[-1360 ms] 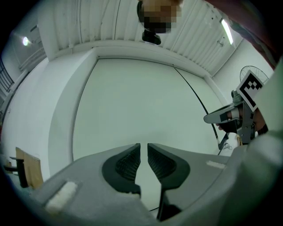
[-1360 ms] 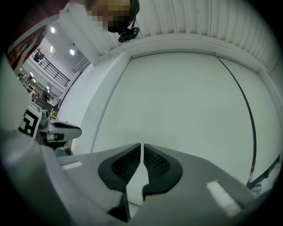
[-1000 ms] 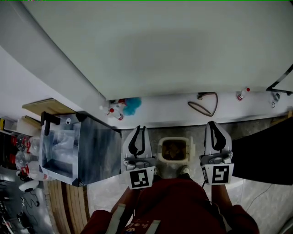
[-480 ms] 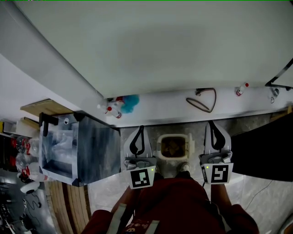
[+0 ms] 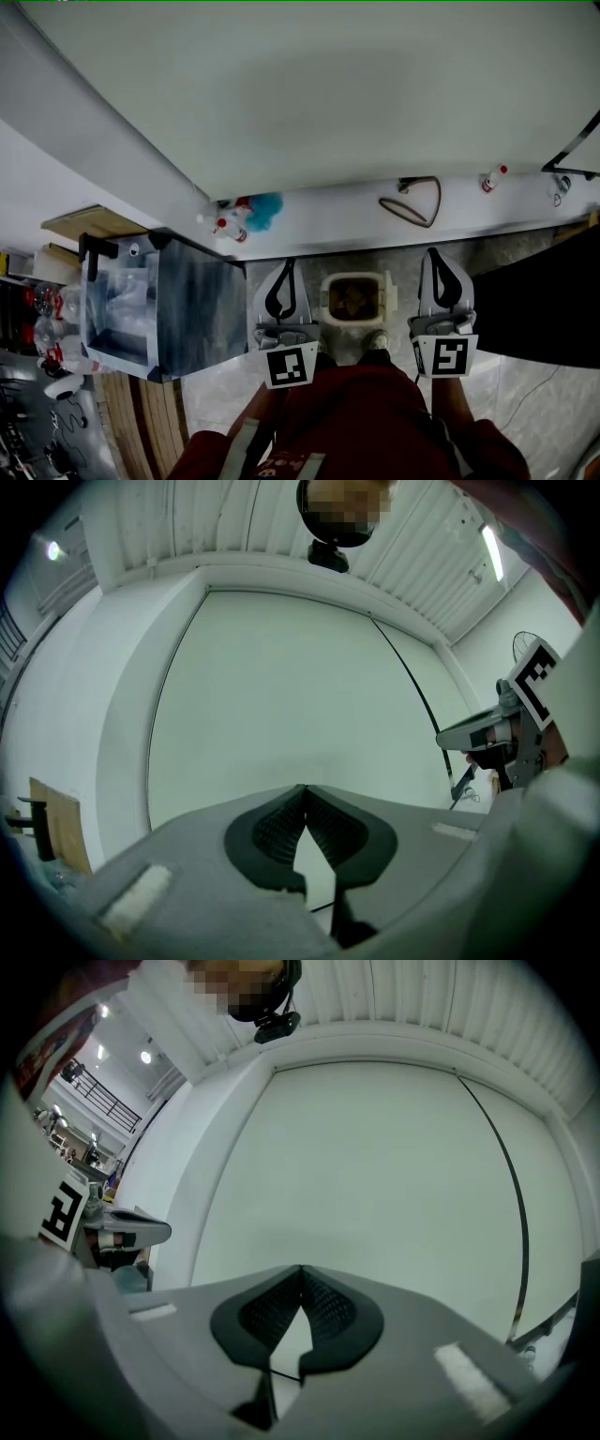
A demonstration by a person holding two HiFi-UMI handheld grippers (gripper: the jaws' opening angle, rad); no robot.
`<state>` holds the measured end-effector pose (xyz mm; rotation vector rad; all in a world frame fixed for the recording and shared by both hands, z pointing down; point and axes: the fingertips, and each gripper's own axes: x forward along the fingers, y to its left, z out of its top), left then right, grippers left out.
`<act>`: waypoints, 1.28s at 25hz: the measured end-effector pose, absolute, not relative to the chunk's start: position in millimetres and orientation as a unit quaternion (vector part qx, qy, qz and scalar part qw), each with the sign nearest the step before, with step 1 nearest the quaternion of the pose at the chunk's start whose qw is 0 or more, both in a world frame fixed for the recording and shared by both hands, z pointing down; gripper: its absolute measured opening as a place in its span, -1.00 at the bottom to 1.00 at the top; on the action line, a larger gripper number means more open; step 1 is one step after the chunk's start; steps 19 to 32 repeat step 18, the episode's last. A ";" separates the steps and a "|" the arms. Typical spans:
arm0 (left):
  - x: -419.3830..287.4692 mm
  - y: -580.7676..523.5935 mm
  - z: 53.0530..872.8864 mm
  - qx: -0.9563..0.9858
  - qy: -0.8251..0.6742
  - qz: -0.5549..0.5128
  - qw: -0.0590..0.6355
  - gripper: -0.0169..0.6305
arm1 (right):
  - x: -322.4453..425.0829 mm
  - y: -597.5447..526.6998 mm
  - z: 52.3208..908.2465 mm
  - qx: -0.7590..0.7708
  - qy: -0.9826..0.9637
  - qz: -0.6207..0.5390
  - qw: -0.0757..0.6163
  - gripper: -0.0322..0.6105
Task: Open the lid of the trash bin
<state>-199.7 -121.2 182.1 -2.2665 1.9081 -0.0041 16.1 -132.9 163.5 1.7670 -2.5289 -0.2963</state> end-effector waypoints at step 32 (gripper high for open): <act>-168.7 -116.2 183.6 -0.766 0.638 -0.011 0.081 -0.93 | 45.5 -125.7 170.1 0.575 -0.815 -0.074 0.013 -0.89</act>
